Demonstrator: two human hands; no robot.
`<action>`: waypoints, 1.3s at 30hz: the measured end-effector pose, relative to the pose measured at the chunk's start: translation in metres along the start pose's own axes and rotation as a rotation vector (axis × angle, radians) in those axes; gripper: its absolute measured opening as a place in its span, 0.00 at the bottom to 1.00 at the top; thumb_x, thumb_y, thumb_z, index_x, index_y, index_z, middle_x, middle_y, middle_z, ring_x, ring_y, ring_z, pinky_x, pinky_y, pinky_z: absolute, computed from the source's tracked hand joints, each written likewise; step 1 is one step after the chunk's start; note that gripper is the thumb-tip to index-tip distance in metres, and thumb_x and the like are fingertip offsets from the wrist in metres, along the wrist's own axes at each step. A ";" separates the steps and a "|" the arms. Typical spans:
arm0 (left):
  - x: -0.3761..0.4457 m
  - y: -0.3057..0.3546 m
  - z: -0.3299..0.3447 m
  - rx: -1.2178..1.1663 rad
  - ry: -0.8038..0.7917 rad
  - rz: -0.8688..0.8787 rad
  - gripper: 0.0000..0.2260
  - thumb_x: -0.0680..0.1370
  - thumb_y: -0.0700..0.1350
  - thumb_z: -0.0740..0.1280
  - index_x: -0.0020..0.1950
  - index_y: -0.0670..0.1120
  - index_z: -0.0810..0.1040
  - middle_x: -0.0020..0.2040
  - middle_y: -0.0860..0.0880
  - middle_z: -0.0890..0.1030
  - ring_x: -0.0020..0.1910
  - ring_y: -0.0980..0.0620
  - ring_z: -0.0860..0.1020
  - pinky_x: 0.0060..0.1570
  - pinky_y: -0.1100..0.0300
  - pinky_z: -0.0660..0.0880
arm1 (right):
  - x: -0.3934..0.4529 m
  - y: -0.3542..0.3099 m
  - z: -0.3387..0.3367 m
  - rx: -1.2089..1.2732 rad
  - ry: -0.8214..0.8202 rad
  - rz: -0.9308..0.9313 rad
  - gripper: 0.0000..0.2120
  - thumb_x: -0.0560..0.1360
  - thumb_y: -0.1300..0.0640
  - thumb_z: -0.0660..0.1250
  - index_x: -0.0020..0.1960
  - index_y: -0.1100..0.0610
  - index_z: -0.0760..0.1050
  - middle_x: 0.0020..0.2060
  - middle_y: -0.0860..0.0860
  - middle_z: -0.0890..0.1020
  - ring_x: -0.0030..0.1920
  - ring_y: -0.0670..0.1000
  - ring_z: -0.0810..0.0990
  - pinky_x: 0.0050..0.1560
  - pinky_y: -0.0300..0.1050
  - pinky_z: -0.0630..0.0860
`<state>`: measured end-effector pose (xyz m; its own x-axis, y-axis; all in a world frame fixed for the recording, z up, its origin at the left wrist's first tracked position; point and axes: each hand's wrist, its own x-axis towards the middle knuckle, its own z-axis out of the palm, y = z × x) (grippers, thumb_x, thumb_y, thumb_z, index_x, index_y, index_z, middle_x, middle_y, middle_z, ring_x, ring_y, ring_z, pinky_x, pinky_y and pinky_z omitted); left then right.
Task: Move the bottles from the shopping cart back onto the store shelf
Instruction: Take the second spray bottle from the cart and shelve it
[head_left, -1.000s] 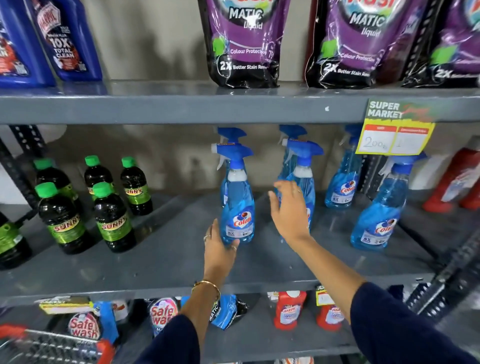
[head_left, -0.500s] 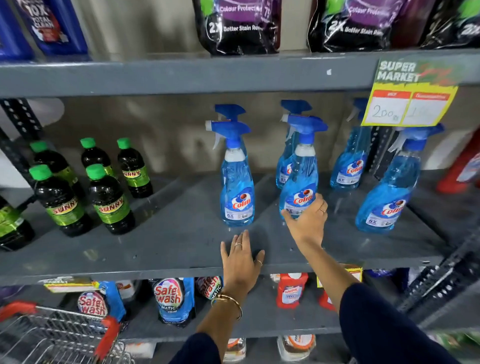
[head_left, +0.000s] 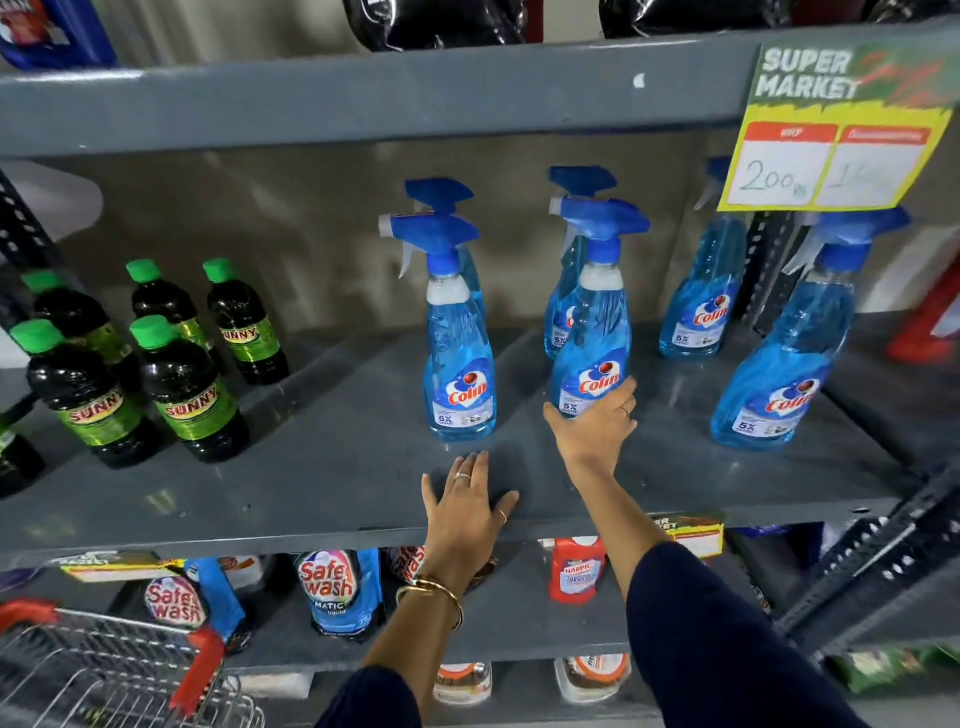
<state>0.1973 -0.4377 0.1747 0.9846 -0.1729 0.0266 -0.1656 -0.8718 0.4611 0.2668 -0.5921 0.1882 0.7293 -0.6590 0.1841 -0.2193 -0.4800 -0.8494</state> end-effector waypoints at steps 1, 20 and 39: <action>-0.001 0.000 -0.001 -0.007 0.003 0.001 0.26 0.79 0.55 0.54 0.74 0.45 0.53 0.76 0.48 0.58 0.76 0.52 0.51 0.73 0.44 0.38 | -0.001 0.001 -0.001 0.014 -0.003 -0.008 0.53 0.62 0.49 0.77 0.73 0.63 0.48 0.65 0.61 0.67 0.64 0.60 0.69 0.70 0.59 0.64; -0.017 -0.005 -0.001 0.030 0.013 -0.075 0.26 0.78 0.57 0.53 0.73 0.48 0.55 0.76 0.52 0.56 0.76 0.55 0.51 0.72 0.40 0.41 | -0.045 0.010 -0.034 -0.053 0.063 -0.106 0.46 0.64 0.53 0.77 0.72 0.62 0.54 0.70 0.61 0.63 0.70 0.60 0.64 0.71 0.62 0.59; -0.039 -0.107 -0.066 0.092 -0.024 -0.247 0.32 0.76 0.63 0.53 0.75 0.50 0.49 0.77 0.52 0.48 0.76 0.49 0.46 0.75 0.50 0.43 | -0.100 -0.075 0.046 0.038 -0.161 -0.214 0.45 0.64 0.51 0.77 0.70 0.63 0.56 0.67 0.60 0.66 0.66 0.60 0.67 0.61 0.54 0.72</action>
<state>0.1801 -0.3069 0.1832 0.9943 0.0403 -0.0984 0.0740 -0.9268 0.3682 0.2404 -0.4635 0.2103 0.8509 -0.4427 0.2827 -0.0272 -0.5746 -0.8180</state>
